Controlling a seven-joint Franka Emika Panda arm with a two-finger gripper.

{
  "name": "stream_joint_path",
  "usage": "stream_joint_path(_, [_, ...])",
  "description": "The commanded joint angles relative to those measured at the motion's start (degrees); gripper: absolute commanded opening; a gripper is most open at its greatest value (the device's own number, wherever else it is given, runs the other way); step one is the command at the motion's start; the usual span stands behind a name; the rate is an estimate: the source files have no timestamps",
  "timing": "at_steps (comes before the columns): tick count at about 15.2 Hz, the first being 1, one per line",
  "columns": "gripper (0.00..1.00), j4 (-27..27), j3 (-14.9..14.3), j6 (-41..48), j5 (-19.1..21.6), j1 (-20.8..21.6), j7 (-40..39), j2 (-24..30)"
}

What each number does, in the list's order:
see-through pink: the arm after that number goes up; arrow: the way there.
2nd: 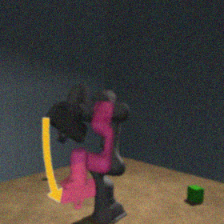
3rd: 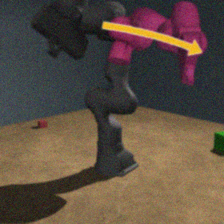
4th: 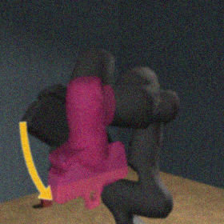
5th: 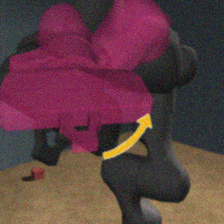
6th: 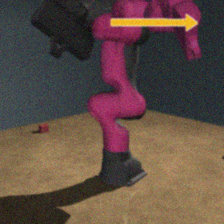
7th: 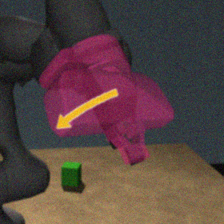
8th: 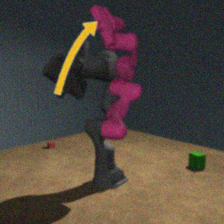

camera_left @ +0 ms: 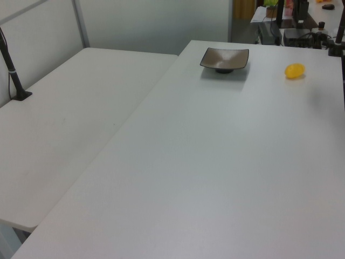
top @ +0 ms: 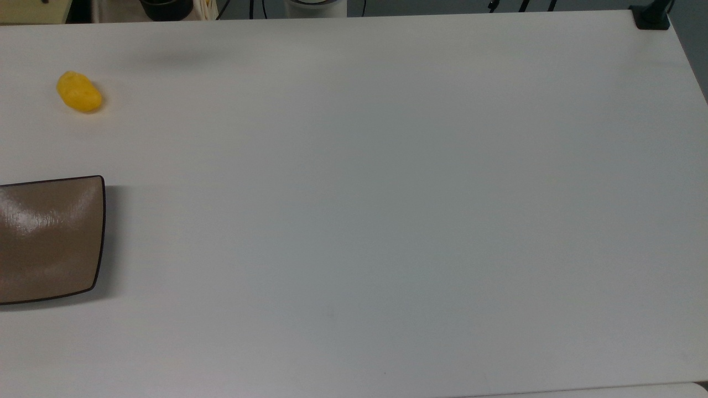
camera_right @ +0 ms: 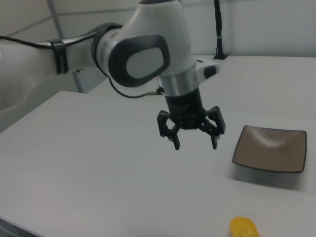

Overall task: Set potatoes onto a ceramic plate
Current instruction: 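Lower the open gripper over the yellow potato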

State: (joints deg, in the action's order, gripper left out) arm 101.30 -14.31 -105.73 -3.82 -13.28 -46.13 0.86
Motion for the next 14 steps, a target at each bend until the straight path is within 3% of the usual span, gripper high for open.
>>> stream_joint_path(1, [1.0, 0.4, -0.3, -5.2, -0.6, -2.0, -9.4, -3.7])
stream_joint_path(3, [1.0, 1.6, -0.3, -8.4, -0.2, -3.2, -14.9, -5.7])
stream_joint_path(14, [1.0, 14.1, -0.3, -25.8, 0.2, -4.7, -25.8, -10.0])
